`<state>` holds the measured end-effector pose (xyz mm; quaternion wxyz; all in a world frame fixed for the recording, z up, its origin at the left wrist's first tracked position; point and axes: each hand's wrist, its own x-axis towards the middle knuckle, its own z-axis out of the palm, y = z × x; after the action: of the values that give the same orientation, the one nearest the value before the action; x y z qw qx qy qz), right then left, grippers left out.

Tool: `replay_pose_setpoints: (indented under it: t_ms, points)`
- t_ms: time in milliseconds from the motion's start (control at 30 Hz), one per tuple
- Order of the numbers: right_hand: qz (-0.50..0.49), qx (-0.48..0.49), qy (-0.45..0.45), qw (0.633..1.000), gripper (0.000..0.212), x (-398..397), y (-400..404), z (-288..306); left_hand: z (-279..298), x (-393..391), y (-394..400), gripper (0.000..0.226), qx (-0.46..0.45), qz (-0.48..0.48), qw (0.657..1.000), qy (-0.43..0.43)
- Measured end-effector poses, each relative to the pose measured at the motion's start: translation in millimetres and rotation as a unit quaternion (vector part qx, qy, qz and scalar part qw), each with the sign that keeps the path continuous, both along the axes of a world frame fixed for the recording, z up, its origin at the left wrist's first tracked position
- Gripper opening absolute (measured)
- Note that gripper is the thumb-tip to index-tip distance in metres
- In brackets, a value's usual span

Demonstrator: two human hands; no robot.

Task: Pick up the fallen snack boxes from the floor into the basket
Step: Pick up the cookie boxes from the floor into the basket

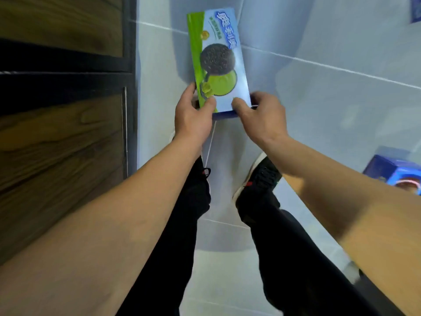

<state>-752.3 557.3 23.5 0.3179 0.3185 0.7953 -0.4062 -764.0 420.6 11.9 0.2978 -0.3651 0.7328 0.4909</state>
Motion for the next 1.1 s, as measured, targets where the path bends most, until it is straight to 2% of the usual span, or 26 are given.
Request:
replay_pose_setpoints:
  t_ms: [200,300,367,467,567,667,733,800,933,1067,1100]
  points:
    - [-0.105,-0.041,-0.014,0.994,0.041,11,68,137,149,-7,63,0.052,0.071,0.005,0.997,-0.024]
    - [-0.172,-0.101,-0.032,0.979,0.066,12,93,211,228,-8,86,0.051,0.082,-0.006,0.996,-0.046]
    - [-0.191,-0.134,-0.042,0.971,0.073,14,110,264,285,-2,100,0.046,0.108,-0.029,0.993,-0.045]
    - [-0.241,-0.155,-0.03,0.958,0.074,27,128,344,374,17,116,0.042,0.133,-0.096,0.985,-0.046]
    - [-0.253,-0.123,0.003,0.96,0.057,58,133,409,438,38,113,0.043,0.093,-0.217,0.971,-0.046]
    - [-0.223,-0.047,0.055,0.972,0.048,86,144,467,495,39,114,0.075,0.003,-0.369,0.93,-0.007]
    - [-0.199,-0.008,0.086,0.976,0.053,103,153,507,531,33,116,0.08,-0.022,-0.424,0.904,0.056]
    - [-0.165,0.035,0.103,0.98,0.056,120,158,543,563,27,118,0.08,-0.035,-0.486,0.863,0.134]
    - [-0.063,0.1,0.102,0.988,0.056,147,160,587,602,11,124,0.083,-0.037,-0.613,0.75,0.247]
    - [-0.012,0.124,0.116,0.985,0.056,167,157,628,621,-5,140,0.088,-0.024,-0.73,0.628,0.27]
    - [-0.025,0.131,0.118,0.984,0.055,175,153,636,624,-6,145,0.089,-0.018,-0.76,0.588,0.277]
